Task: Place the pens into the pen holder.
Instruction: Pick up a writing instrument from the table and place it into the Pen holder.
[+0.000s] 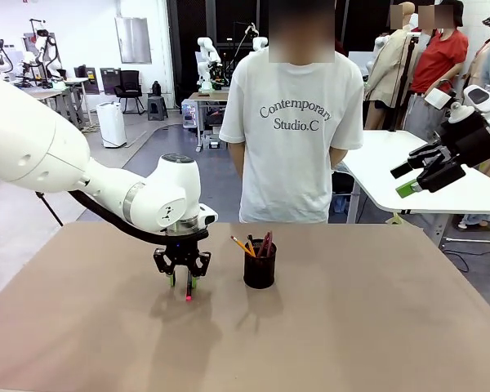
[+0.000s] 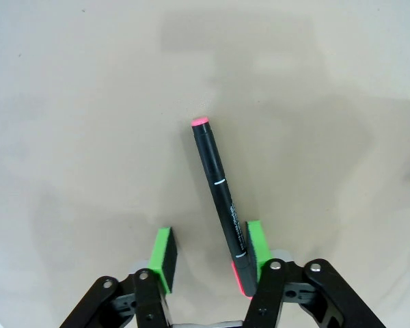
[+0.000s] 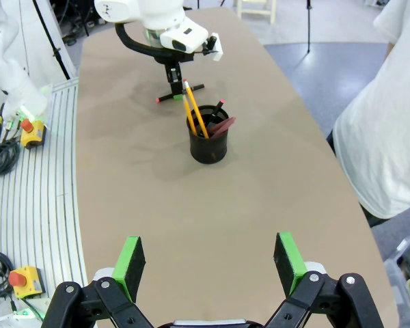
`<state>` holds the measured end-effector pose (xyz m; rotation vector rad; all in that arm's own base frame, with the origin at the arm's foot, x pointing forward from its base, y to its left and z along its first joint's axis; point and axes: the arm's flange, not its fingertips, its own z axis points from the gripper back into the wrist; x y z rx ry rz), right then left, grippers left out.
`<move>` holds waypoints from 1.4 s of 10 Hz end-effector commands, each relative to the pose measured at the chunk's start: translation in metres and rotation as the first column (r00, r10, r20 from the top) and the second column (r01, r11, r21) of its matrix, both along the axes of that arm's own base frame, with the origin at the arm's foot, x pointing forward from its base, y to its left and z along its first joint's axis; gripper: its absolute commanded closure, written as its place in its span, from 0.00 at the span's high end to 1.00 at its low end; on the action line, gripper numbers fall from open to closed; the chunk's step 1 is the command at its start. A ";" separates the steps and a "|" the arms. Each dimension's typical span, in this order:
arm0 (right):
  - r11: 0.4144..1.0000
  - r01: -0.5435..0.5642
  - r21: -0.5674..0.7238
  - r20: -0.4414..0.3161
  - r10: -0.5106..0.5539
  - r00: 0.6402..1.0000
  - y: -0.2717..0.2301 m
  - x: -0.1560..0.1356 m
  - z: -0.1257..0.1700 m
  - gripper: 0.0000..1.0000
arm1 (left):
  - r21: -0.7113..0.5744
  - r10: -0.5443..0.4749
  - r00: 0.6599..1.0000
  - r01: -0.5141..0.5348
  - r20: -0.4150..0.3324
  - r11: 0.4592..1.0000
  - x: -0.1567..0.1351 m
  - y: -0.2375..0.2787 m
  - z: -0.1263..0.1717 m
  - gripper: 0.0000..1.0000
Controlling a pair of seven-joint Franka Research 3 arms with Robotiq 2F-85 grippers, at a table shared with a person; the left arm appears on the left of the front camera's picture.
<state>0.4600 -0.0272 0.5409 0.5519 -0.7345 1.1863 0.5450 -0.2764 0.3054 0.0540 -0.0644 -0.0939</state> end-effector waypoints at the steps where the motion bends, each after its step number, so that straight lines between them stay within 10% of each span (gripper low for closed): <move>1: 1.000 0.005 -0.010 0.011 -0.005 1.000 0.002 0.000 0.001 1.00 | 0.022 0.028 0.999 -0.029 0.025 0.999 0.001 0.000 -0.003 0.00; 10: 1.000 0.005 -0.010 0.011 -0.005 1.000 0.002 0.000 0.001 1.00 | -0.015 -0.003 0.999 0.004 0.052 1.000 0.003 0.010 0.006 0.00; 14: 1.000 0.005 -0.010 0.011 -0.005 1.000 0.002 0.000 0.001 1.00 | -0.352 -0.089 0.957 0.187 0.276 0.917 0.001 0.047 0.053 0.00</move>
